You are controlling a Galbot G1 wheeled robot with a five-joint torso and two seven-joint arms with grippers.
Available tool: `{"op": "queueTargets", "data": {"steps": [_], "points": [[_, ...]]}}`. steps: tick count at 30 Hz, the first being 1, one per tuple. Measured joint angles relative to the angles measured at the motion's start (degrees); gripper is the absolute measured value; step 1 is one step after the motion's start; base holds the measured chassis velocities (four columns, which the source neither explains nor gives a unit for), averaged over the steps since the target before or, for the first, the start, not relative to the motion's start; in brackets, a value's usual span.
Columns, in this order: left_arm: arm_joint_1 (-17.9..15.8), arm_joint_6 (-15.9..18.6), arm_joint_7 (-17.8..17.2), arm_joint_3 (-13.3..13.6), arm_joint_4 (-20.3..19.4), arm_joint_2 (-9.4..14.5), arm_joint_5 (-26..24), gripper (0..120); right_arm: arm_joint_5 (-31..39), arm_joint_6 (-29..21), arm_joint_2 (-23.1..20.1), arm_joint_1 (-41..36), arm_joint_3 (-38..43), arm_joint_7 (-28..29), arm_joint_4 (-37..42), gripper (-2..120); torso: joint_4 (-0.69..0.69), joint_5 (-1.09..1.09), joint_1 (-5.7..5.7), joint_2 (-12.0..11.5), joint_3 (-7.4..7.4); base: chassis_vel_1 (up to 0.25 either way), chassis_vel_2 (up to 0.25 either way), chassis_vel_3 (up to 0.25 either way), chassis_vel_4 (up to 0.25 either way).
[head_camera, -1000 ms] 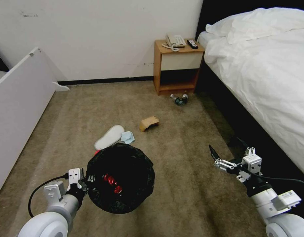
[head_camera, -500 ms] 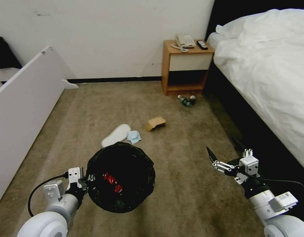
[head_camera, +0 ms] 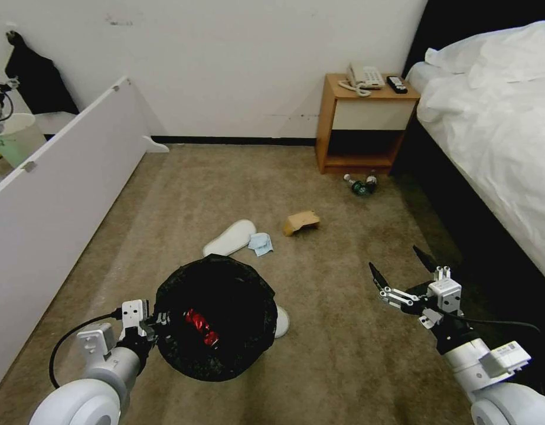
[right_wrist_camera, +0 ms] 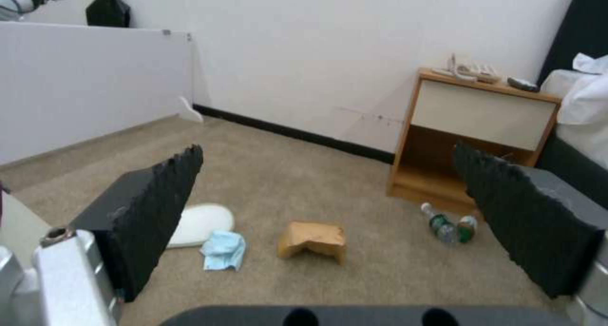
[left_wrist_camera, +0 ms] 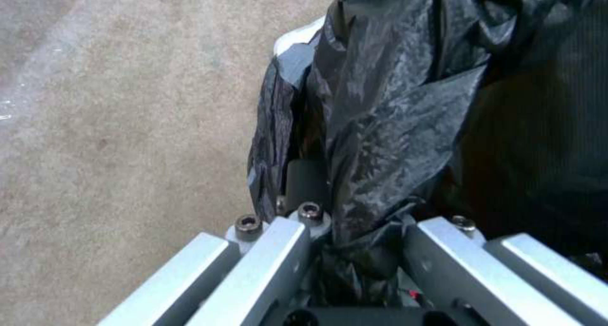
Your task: Pick up the trash bin, then pick up the garbage from the floor and place it into the trash bin.
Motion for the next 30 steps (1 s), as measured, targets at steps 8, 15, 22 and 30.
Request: {"op": "queueTargets", "data": {"steps": [8, 15, 22, 30], "points": [[0.2, -0.2, 0.0, -0.4, 0.2, -0.4, 0.3, 1, 0.3, 0.1, 0.2, 0.9, -0.9, -0.2, -0.9, 100, -0.01, 0.0, 0.0, 0.0, 0.0, 0.0, 0.0, 0.0, 0.0], [-0.1, -0.3, -0.1, -0.5, 0.4, -0.9, 0.6, 1, 0.5, -0.9, 0.2, 1.1, -1.1, -0.7, -1.0, 100, -0.01, 0.0, 0.0, 0.0, 0.0, 0.0, 0.0, 0.0, 0.0], [-0.3, -0.3, -0.2, -1.1, 0.4, -0.9, 0.7, 1, 0.6, -1.9, 0.3, 1.5, -1.2, -1.0, -1.3, 100, 0.0, 0.0, 0.0, 0.0, 0.0, 0.0, 0.0, 0.0, 0.0], [-0.5, -0.3, -0.3, -1.6, 0.4, -0.5, 0.3, 1, 0.6, -2.0, 0.5, 1.6, -1.3, -1.1, -1.5, 100, 0.0, 0.0, 0.0, 0.0, 0.0, 0.0, 0.0, 0.0, 0.0]]}}
